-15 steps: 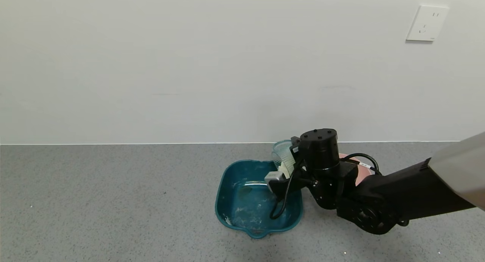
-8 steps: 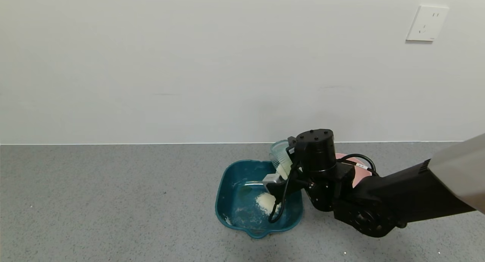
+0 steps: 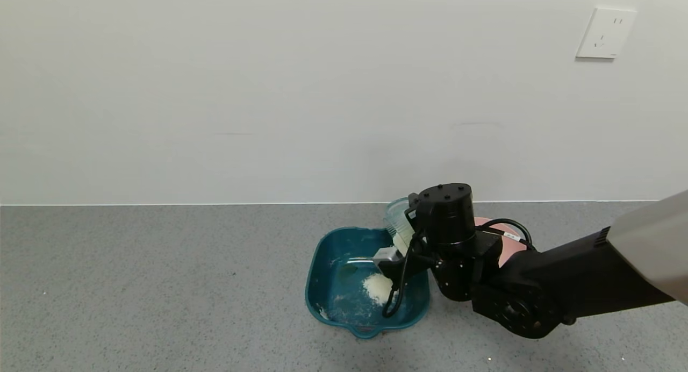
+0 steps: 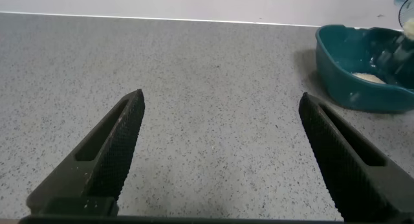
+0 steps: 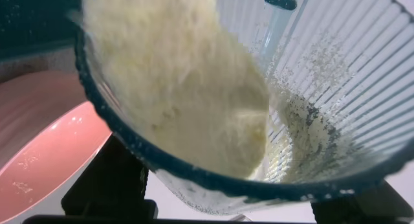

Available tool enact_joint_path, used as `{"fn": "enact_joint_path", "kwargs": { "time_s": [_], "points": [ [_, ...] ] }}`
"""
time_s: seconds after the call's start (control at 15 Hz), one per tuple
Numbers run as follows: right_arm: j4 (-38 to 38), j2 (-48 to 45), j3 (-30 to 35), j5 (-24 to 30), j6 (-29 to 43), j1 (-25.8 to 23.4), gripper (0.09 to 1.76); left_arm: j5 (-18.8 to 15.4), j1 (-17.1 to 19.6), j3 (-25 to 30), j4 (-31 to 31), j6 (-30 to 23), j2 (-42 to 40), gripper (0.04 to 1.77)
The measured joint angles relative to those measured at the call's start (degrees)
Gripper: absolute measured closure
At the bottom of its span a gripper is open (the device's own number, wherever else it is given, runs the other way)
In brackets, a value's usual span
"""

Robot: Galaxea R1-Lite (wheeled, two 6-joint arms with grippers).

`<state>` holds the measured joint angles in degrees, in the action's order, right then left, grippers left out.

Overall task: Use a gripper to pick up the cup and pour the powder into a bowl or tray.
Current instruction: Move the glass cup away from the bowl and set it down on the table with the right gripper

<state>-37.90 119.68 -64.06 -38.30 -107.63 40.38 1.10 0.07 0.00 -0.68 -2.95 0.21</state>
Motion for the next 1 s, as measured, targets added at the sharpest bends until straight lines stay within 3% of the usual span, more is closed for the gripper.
{"fn": "enact_joint_path", "kwargs": {
  "time_s": [1.0],
  "points": [
    [0.0,0.0,-0.3,-1.1,-1.2,0.6,0.5,0.0,0.0,0.0,0.0,0.0,0.0,0.09]
  ]
}}
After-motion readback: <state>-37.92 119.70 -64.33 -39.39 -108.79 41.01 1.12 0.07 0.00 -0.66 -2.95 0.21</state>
